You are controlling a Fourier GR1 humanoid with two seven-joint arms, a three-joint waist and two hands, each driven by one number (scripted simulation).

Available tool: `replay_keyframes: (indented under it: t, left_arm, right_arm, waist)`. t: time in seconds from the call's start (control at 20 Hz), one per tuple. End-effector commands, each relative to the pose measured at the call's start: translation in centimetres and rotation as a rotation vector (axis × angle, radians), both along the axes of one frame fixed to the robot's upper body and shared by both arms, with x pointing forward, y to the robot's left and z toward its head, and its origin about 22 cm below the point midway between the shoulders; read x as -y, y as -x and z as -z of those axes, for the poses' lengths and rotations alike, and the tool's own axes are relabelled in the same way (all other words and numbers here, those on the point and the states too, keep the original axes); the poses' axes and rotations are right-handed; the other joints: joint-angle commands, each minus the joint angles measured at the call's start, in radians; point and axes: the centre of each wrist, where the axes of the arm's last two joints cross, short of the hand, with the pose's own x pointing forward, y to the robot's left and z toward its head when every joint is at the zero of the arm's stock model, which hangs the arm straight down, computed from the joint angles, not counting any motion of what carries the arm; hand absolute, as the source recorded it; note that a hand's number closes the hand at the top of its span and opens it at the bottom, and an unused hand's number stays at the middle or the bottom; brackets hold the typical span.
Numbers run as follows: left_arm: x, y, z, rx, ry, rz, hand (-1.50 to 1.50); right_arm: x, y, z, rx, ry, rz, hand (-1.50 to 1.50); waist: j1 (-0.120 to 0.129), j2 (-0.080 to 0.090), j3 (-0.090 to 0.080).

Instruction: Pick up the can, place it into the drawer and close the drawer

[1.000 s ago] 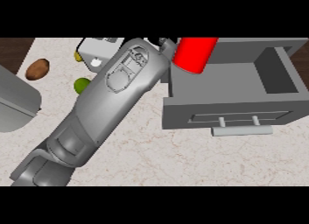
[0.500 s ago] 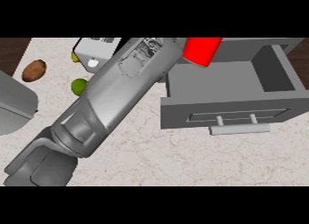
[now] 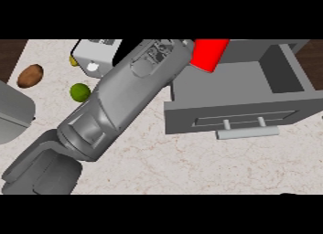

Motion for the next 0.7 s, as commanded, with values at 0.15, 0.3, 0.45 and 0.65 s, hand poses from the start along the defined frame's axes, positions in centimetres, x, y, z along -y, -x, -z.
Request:
replay_keyframes:
  t: [0.15,0.3,0.45,0.65]
  left_arm:
    - [-0.1,0.0,2.0,0.018,-0.041,-0.044,1.50]
    - [-1.0,-0.9,2.8,0.052,-0.090,-0.067,1.50]
    - [-0.7,-0.4,3.5,0.046,-0.080,-0.078,1.50]
    - [-1.8,-0.8,5.5,0.058,-0.115,-0.071,1.50]
  right_arm:
    - [0.0,-0.8,-1.0,0.023,0.024,-0.030,-1.50]
    - [0.8,0.0,0.4,0.005,0.012,-0.018,-1.50]
    - [0.2,-1.8,0.5,0.018,0.010,-0.043,-1.50]
    - [-1.1,-1.3,-0.7,0.033,0.010,-0.030,-1.50]
  waist:
    - [-0.033,0.007,0.001]
    - [-0.032,0.009,0.001]
    - [-0.047,0.013,0.002]
    - [-0.043,0.014,0.000]
